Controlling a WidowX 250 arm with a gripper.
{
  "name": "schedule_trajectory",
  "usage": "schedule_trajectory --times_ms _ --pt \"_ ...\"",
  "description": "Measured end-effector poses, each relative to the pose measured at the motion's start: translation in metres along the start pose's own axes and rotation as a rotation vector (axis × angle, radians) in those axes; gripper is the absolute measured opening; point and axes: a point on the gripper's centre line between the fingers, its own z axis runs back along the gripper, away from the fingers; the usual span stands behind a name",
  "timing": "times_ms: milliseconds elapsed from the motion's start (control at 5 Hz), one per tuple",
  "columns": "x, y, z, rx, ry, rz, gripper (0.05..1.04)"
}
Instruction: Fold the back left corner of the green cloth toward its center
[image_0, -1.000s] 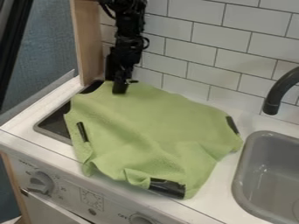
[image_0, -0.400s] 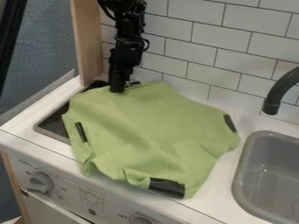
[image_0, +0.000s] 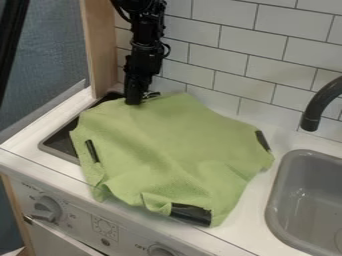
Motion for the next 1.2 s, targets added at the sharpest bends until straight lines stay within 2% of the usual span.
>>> schedule_trajectory --times_ms 200,400,800,1200 --pt "-0.002 0.002 0.014 0.006 -0.031 0.006 0.052" --pt "-0.008 0.001 0.047 0.041 -0.075 0.011 0.052" --pt "-0.025 -0.024 0.080 0.056 -0.132 0.012 0.052" --pt "-0.023 -0.068 0.082 0.074 -0.166 -0.072 0.052"
